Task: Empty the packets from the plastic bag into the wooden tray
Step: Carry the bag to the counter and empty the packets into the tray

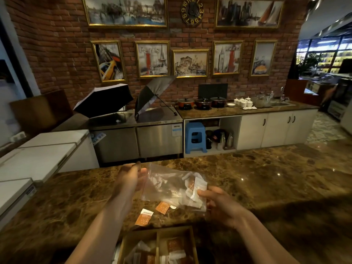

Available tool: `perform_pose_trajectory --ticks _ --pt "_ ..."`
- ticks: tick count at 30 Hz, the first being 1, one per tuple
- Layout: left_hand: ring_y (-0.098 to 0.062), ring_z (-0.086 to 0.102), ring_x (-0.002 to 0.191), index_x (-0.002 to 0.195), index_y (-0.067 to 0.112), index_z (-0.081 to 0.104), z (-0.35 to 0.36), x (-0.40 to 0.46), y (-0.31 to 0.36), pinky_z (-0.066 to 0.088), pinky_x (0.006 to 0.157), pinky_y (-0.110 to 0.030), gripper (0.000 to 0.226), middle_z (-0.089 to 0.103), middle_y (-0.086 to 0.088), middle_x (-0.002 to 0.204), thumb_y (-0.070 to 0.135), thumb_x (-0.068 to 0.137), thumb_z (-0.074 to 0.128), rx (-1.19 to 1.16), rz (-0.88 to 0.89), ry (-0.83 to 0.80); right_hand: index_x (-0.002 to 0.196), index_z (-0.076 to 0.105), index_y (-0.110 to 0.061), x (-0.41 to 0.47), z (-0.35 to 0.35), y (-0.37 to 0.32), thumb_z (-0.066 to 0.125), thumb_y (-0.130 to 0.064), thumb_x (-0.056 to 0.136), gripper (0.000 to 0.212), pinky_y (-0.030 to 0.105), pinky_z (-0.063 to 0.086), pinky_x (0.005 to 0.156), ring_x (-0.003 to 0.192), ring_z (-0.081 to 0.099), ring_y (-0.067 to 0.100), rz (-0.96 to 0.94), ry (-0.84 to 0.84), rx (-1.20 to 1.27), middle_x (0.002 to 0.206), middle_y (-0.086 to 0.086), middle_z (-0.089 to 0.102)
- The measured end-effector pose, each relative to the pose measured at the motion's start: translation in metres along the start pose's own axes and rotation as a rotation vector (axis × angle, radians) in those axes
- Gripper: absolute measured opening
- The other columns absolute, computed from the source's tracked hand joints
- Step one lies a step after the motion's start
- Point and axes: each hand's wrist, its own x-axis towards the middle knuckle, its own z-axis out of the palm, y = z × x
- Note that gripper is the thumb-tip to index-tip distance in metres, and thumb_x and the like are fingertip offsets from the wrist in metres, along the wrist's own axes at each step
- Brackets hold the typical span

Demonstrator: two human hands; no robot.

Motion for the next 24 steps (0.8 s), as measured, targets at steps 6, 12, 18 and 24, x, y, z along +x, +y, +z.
perform_pose_trajectory --ticks 6,12,18,24 --pt "-0.018 0.063 0.102 0.099 0.035 0.064 0.009 -0.008 -0.005 0.050 0.081 -0.035 0.007 0.067 0.002 0.107 0.035 0.092 0.065 0.244 0.374 -0.211 0.124 0.055 -0.017 -0.007 -0.004 -0.024 0.063 -0.016 0.097 0.028 0.043 0.064 0.075 0.088 0.077 0.024 -0.042 0.013 -0.397 0.111 0.012 0.071" --pt "-0.008 0.057 0.116 0.132 0.039 0.052 0.026 -0.019 -0.023 0.047 0.081 -0.020 0.043 0.060 0.014 0.125 0.036 0.091 0.066 0.699 0.418 -0.559 0.124 0.051 -0.025 -0.012 0.012 -0.039 0.063 -0.020 0.097 0.030 0.036 0.065 0.071 0.084 0.076 0.023 -0.080 -0.021 -0.903 0.112 -0.002 0.064" --pt "-0.006 0.062 0.103 0.137 0.037 0.052 0.028 -0.021 -0.050 0.057 0.078 -0.027 0.049 0.065 0.010 0.120 0.028 0.091 0.068 0.749 0.388 -0.602 0.129 0.055 -0.031 -0.009 0.023 -0.038 0.068 -0.027 0.093 0.038 0.020 0.049 0.062 0.099 0.059 0.012 -0.191 -0.013 -1.241 0.131 -0.003 0.056" --pt "-0.003 0.066 0.092 0.097 0.033 0.070 0.021 -0.018 -0.056 0.058 0.075 -0.031 0.009 0.069 0.015 0.101 0.028 0.090 0.070 0.791 0.485 -0.561 0.117 0.062 -0.036 -0.001 0.024 -0.035 0.070 -0.032 0.091 0.027 0.029 0.054 0.078 0.109 0.057 0.018 -0.222 -0.039 -1.309 0.128 -0.002 0.053"
